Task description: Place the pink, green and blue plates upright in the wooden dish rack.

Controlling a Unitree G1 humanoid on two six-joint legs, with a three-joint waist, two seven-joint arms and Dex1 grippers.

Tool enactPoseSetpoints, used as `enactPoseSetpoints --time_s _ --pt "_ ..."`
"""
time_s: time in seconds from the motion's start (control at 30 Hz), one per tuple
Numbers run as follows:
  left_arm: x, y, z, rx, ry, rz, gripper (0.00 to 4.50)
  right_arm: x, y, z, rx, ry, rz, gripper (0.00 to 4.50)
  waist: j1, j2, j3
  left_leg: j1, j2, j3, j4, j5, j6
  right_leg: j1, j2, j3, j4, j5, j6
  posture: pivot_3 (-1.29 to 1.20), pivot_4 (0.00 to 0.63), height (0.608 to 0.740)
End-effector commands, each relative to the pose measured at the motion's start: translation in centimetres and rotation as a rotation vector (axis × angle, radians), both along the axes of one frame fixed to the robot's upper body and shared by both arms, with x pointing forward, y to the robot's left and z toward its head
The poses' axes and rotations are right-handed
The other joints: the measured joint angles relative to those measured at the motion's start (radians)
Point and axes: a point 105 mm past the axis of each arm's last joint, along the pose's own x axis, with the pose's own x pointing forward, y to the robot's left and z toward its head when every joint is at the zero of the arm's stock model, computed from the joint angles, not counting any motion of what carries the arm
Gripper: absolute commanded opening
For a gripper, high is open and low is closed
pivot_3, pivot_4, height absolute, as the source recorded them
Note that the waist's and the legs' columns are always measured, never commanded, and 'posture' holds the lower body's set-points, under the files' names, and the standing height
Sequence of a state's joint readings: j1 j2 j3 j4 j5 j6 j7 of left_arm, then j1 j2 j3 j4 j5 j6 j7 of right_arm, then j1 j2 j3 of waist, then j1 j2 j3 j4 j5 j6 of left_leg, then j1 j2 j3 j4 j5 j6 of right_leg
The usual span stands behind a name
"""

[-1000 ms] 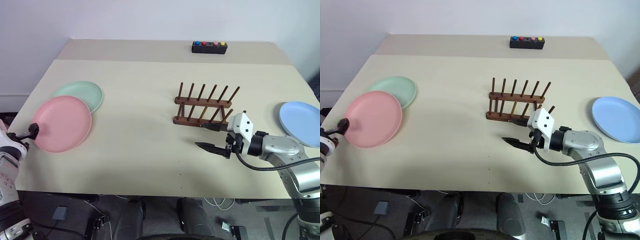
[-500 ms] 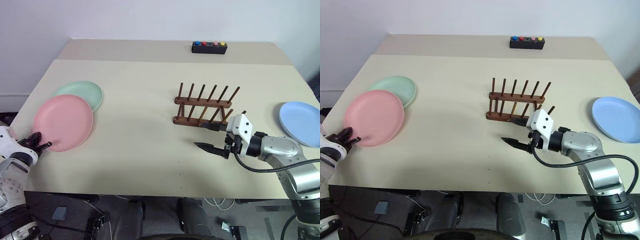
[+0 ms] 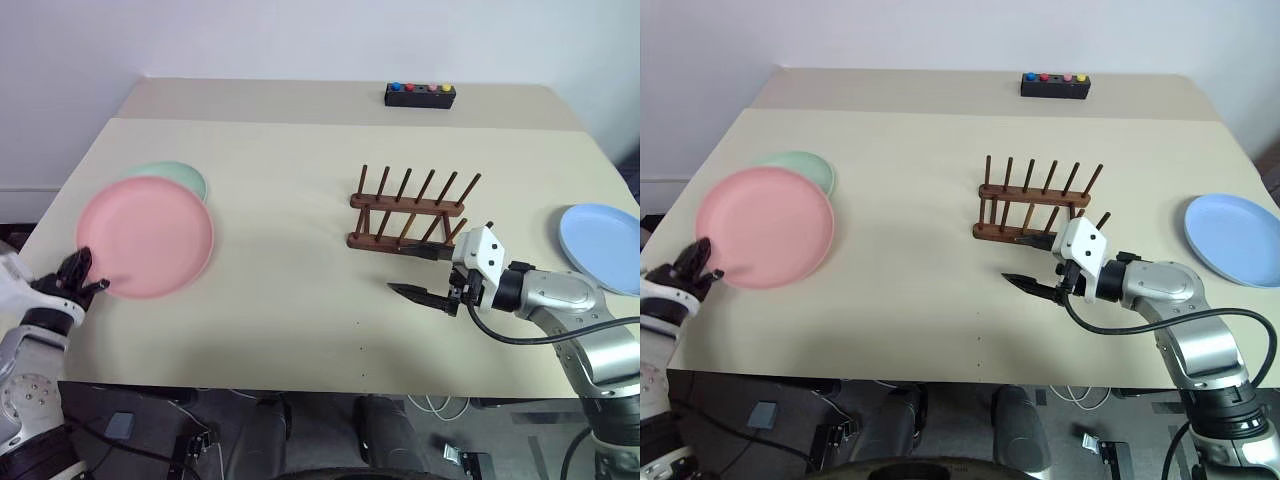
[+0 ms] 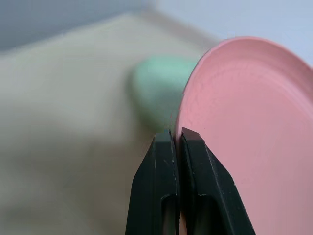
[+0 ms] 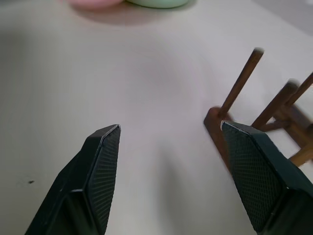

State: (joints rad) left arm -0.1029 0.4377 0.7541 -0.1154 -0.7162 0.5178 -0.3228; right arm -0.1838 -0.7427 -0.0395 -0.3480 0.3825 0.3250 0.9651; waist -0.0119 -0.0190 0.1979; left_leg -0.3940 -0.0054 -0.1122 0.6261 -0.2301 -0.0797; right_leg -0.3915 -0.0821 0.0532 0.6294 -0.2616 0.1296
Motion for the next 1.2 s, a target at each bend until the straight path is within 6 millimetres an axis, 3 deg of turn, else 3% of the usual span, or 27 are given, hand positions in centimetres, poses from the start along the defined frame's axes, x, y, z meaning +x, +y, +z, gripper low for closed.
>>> enactPoseSetpoints --time_s 0.03,0.27,0.4,0.5,0.83,1.2 --pt "2.1 -4.0 4.7 0.118 -0.119 -0.085 0.03 0.3 2.2 3.0 -0.032 -0.180 0.056 3.35 0.000 0.000 0.000 0.000 0.000 0.000 0.000 0.000 0.000 0.000 0.000 0.000 0.000 0.000 0.000 0.00 0.150 0.734" --pt "5.2 -11.3 10.8 0.289 -0.272 -0.163 0.03 1.3 6.3 6.4 -0.082 -0.437 0.092 3.35 -0.004 0.000 0.000 -0.002 0.000 0.000 0.000 0.000 0.000 -0.002 0.000 0.000 0.000 0.002 0.004 0.00 0.150 0.734" --pt "6.2 -14.7 13.0 0.236 -0.341 -0.180 0.03 3.2 8.0 7.4 -0.154 -0.587 0.050 3.35 -0.006 0.000 0.000 -0.004 0.000 0.000 0.000 0.000 0.000 -0.005 0.001 0.000 0.001 0.003 0.005 0.00 0.150 0.734" --pt "6.4 -17.1 13.5 0.296 -0.350 -0.196 0.03 4.6 8.9 7.5 -0.238 -0.730 0.019 3.35 -0.005 0.000 0.000 -0.004 0.000 0.000 0.000 0.000 0.000 -0.005 0.001 0.000 0.001 0.003 0.005 0.00 0.150 0.734" --pt "6.3 -18.8 14.0 0.260 -0.344 -0.201 0.03 5.6 10.4 7.3 -0.306 -0.900 0.022 3.35 -0.007 0.000 0.000 -0.011 0.000 -0.001 0.000 0.001 -0.001 -0.012 0.001 0.000 0.002 0.003 0.005 0.00 0.150 0.734" --pt "6.0 -21.3 13.2 0.259 -0.321 -0.304 0.03 6.7 11.4 6.0 -0.333 -0.956 0.018 3.35 -0.005 0.000 0.000 -0.012 -0.001 -0.001 0.001 0.002 -0.002 -0.012 0.001 0.000 0.002 0.003 0.006 0.00 0.150 0.734"
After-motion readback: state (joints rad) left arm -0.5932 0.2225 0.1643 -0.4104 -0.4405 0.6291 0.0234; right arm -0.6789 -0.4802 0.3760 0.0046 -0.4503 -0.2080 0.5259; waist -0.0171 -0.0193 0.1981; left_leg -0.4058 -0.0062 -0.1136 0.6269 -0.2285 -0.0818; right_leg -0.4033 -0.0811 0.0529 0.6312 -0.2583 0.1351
